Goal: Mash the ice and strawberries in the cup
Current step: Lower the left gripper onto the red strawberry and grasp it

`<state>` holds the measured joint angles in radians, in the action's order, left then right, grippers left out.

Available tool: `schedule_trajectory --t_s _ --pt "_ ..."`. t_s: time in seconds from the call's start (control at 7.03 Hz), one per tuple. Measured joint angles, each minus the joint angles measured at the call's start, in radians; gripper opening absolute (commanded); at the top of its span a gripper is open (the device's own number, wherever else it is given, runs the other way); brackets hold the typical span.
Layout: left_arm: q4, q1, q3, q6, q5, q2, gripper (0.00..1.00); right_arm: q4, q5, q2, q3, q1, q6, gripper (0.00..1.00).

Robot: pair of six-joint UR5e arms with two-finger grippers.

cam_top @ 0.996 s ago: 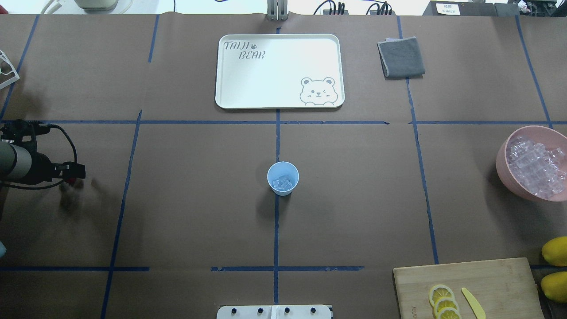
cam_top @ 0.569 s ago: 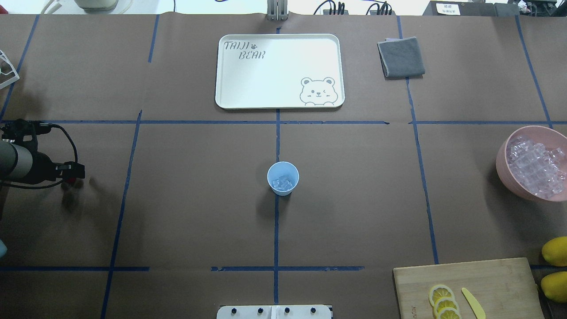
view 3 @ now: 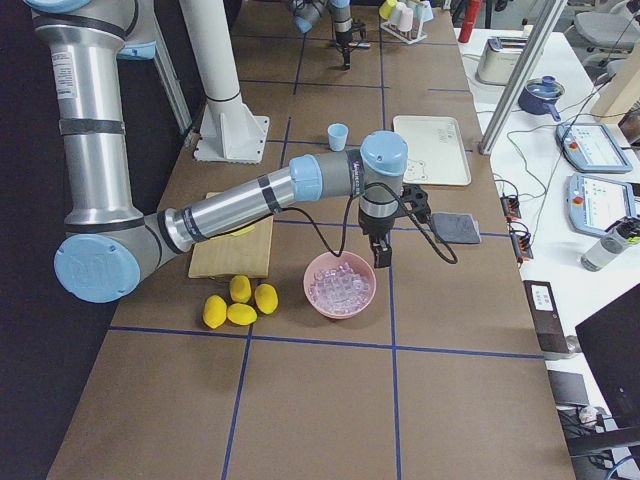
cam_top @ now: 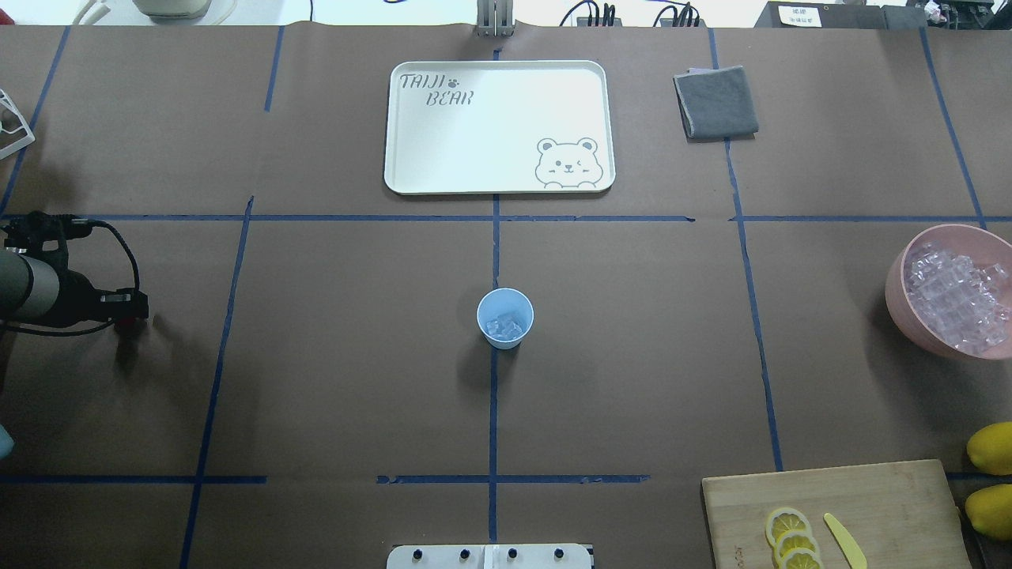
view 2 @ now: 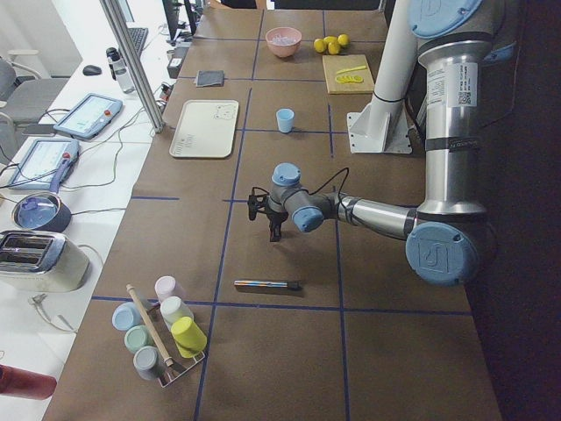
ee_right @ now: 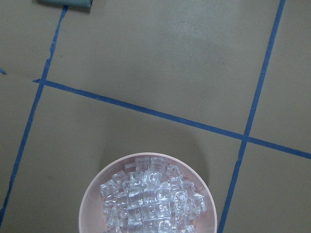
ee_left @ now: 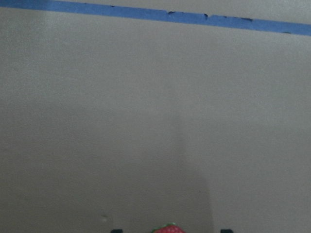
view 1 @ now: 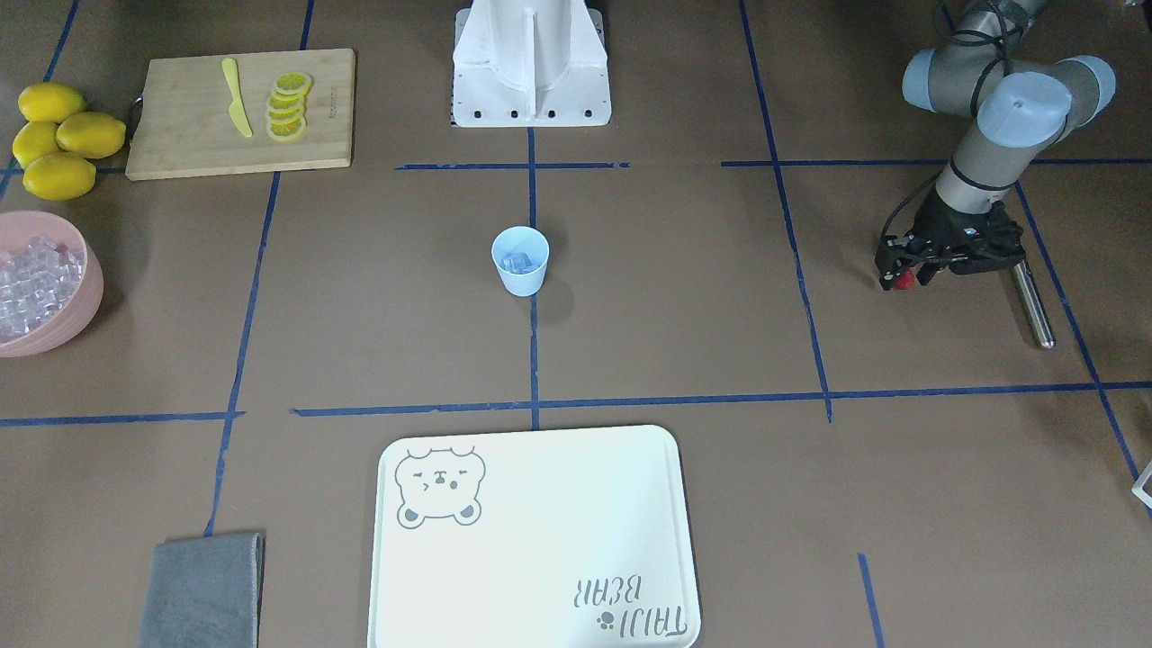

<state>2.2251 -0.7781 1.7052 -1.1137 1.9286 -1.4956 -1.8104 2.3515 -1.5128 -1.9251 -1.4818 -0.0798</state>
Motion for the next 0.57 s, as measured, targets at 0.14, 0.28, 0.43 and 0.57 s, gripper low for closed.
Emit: schedule_trajectory --t_s 0.14,0.28,0.43,0.57 --pt "0.000 -0.002 0.003 0.000 0.000 0.002 0.08 0.000 0.000 0.000 0.000 0.000 0.000 0.99" --pt "-0.001 -0.005 0.009 0.000 0.000 0.005 0.00 0.000 0.000 0.000 0.000 0.000 0.000 0.99" --pt "-0.004 -0.009 0.020 0.000 0.001 0.008 0.00 -0.001 0.000 0.000 0.000 0.000 0.000 0.99" --pt "-0.020 -0.019 0.043 0.001 0.007 0.009 0.00 -0.001 0.001 0.000 -0.002 -0.001 0.000 0.99"
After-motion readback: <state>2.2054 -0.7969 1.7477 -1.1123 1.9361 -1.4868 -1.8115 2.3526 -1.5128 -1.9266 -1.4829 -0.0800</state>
